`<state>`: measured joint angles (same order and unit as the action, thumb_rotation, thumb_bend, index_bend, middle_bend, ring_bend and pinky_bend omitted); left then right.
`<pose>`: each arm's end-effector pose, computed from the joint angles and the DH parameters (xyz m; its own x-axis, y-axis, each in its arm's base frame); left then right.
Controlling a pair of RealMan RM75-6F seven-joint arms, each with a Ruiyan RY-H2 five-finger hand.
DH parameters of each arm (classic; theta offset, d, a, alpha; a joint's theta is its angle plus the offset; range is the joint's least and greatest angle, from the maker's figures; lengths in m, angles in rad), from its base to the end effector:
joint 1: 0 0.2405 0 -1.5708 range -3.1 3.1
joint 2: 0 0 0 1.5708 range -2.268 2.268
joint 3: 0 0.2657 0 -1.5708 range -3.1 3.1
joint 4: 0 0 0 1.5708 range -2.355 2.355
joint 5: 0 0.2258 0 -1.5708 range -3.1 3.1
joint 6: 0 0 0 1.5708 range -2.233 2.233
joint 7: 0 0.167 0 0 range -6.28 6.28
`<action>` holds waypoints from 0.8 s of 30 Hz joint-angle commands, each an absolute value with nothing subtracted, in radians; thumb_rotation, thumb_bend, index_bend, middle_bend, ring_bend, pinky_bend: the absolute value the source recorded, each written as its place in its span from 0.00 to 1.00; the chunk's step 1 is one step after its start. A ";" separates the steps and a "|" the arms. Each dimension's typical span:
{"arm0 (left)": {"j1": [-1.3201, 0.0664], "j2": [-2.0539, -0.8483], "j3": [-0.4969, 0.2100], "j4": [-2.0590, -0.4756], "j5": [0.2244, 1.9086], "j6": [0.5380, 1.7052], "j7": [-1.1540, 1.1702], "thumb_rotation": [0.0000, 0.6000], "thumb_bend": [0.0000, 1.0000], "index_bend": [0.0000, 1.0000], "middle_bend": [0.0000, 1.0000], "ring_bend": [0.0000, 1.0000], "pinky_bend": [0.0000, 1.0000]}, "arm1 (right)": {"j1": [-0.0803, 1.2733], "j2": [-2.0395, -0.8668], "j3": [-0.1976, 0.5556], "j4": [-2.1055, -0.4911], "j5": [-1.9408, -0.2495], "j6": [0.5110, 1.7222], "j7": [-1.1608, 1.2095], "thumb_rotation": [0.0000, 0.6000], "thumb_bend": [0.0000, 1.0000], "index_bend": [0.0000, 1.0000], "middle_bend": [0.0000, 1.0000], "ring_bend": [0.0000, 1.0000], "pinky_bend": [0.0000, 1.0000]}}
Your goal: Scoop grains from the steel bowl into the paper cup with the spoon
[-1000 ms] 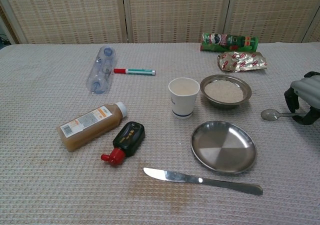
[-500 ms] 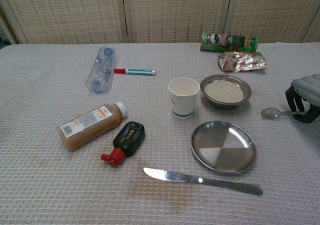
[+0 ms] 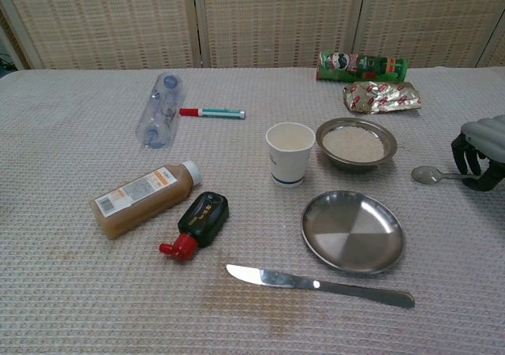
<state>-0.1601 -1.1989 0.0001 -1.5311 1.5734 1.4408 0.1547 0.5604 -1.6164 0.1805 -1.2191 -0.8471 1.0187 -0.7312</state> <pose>-0.3153 0.2186 0.1101 0.5470 0.0411 0.8361 0.8300 -0.1569 -0.5353 -0.3011 -0.3682 -0.0187 0.6877 -0.3133 0.6549 -0.6880 0.0067 0.7257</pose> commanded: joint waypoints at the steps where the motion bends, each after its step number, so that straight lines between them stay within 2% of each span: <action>1: -0.160 -1.199 0.000 -1.531 1.573 1.441 0.155 1.00 0.43 0.00 0.00 0.00 0.12 | 0.568 -1.605 0.187 -1.228 -0.828 1.002 -0.729 1.00 0.33 0.72 0.55 0.34 0.22; 7: -0.161 -1.199 0.000 -1.531 1.572 1.440 0.155 1.00 0.43 0.00 0.00 0.00 0.12 | 0.577 -1.561 0.194 -1.277 -0.817 1.009 -0.733 1.00 0.33 0.72 0.55 0.34 0.22; 18: -0.163 -1.202 0.000 -1.534 1.570 1.434 0.160 1.00 0.43 0.00 0.00 0.00 0.12 | 0.609 -1.439 0.222 -1.445 -0.807 1.112 -0.831 1.00 0.33 0.71 0.55 0.34 0.22; 24: -0.168 -1.204 0.001 -1.534 1.574 1.427 0.162 1.00 0.43 0.00 0.00 0.00 0.12 | 0.706 -1.461 0.246 -1.454 -0.735 1.119 -1.001 1.00 0.33 0.71 0.55 0.34 0.22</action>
<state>-0.1684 -1.2039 0.0008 -1.5341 1.5739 1.4274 0.1616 0.6567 -1.4498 0.2311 -1.4475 -0.7741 1.1123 -0.9315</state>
